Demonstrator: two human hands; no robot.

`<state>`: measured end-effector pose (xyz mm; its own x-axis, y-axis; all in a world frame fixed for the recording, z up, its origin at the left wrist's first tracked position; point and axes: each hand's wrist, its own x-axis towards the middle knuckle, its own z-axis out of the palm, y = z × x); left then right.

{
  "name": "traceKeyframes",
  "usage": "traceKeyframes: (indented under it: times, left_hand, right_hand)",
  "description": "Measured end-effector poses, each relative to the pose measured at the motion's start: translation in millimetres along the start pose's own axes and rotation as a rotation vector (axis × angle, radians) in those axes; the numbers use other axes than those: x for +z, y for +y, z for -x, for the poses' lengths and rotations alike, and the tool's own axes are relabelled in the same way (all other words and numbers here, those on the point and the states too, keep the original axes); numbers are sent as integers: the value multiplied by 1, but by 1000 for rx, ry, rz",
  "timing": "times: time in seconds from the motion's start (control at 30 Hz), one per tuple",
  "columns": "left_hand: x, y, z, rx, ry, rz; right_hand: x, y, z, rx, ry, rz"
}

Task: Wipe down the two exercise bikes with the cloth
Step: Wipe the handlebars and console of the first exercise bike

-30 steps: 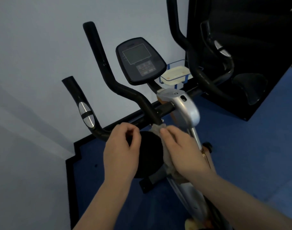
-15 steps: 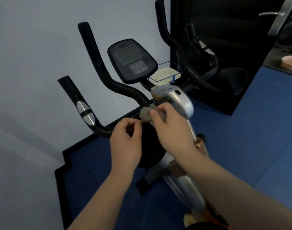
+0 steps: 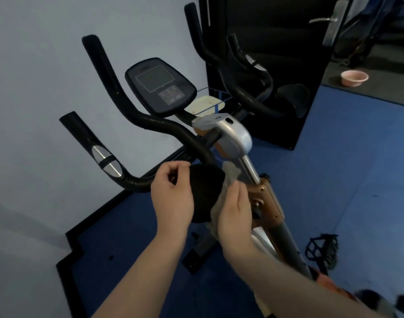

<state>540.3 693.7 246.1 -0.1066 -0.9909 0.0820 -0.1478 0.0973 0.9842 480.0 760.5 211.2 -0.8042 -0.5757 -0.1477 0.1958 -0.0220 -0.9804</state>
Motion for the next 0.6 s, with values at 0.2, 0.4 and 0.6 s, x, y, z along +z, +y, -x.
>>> traceKeyframes:
  times: [0.2,0.4,0.6]
  left_hand:
    - [0,0,0,10,31,50]
    - [3,0,3,24,143,100]
    - [-3,-4,9,49,209,-85]
  right_hand:
    - [11,-44,-32,-463,-115,407]
    - [3,-69,-60,-578,-457,999]
    - [46,-95,-84,-618,-964,1257]
